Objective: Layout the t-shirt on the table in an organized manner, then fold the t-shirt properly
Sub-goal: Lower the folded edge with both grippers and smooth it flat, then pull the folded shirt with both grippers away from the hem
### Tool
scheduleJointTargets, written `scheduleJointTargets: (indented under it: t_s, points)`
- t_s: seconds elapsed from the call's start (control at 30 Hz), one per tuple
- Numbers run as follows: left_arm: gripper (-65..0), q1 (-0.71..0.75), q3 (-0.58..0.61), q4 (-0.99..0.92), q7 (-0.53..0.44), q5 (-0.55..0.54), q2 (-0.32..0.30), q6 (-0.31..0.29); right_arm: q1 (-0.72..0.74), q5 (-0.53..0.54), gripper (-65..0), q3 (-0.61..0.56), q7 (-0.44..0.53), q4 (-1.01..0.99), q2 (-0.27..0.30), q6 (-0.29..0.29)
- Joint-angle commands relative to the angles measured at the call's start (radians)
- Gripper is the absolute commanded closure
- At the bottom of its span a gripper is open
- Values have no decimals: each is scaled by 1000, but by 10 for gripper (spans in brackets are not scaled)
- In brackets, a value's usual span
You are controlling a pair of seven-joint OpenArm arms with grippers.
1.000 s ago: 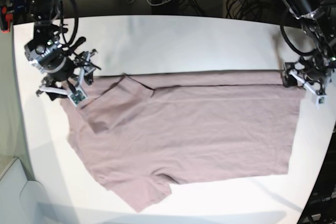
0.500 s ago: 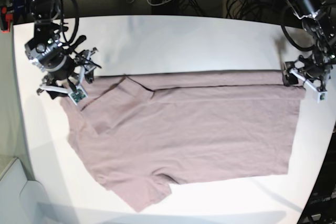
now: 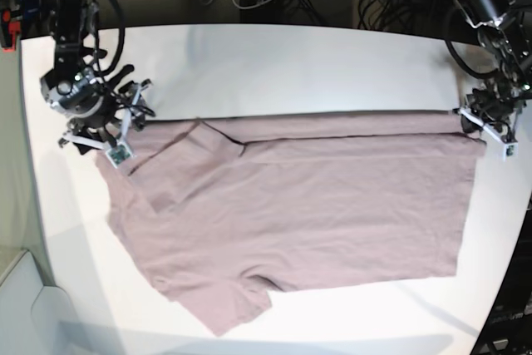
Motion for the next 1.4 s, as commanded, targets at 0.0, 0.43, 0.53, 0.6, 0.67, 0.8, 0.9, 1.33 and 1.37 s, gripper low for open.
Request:
scheduleJointTargets:
  t_s: [0.0,0.43,0.53,0.6,0.67,0.8,0.9,1.33,1.37]
  points:
    - [-19,-11,0,8,9,3,-16,-1,30,-1,-420,13,16,-4,10,1]
    - [-50,-13,-4,6,14,3,-11,-1,87,-1,-419,41,16,-99,8,1]
    - [-49,-7,-4,6,11,3,-9,-1,76,0,-418,41,16,-102,7,1]
    - [-48,-5,-4,6,11,3,-9,-1,73,0,-417,41,19,-102,7,1]
    - [-35,-4,-4,8,11,3,-9,-1,70,0,-416,41,39,-119,7,1]
    - [-7,-4,-4,8,18,3,-16,-1,66,0,-309,47,72,-157,7,1]
    - [-4,-2,-4,8,18,3,-17,-1,53,0,-147,47,71,-162,8,1]
    - [-4,36,-4,20,22,-3,-19,-10,-66,0,0,116,72,-19,13,1]
    - [-4,42,-4,20,22,-3,-19,-10,-88,0,0,121,72,0,13,1]
